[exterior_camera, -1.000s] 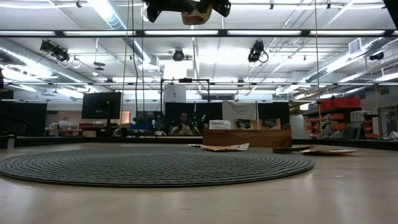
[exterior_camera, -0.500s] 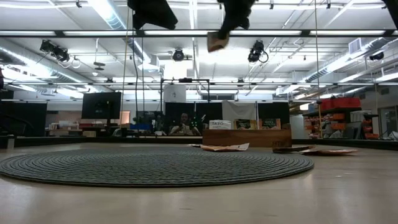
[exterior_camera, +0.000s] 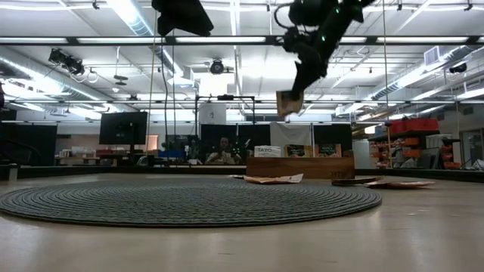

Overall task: Pick & Place Tea
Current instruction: Put the yellow tea bag into the middle section of the wooden organizer, then put the orange tea bag into the right section of the wooden organizer

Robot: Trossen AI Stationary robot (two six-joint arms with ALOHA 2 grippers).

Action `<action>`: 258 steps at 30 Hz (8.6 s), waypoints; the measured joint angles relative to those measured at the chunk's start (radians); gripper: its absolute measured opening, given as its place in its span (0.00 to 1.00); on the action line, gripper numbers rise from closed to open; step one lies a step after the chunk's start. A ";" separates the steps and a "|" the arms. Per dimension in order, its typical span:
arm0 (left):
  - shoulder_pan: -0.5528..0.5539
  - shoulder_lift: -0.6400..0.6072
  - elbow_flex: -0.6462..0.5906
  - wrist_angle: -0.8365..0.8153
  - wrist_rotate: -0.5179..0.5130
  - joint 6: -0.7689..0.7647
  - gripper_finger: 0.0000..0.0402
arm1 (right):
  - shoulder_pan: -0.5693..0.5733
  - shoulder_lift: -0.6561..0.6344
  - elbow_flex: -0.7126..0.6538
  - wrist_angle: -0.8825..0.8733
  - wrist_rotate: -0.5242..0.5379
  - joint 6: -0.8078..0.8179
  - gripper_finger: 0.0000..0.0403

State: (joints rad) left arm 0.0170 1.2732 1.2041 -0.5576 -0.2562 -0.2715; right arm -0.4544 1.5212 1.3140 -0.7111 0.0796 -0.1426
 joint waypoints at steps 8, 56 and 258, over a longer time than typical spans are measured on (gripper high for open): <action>0.000 0.000 0.000 0.070 0.000 -0.011 0.27 | -0.043 -0.002 -0.191 0.203 0.023 -0.055 0.00; 0.039 0.013 -0.001 0.074 0.001 -0.220 0.27 | -0.098 -0.022 -0.254 0.239 -0.006 -0.101 0.41; 0.147 0.187 0.225 -0.198 0.268 -0.099 0.32 | -0.107 0.266 0.244 -0.511 0.140 -0.169 0.00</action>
State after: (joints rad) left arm 0.1638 1.4605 1.4292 -0.7556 0.0120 -0.3702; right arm -0.5617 1.7871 1.5581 -1.2219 0.2200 -0.3113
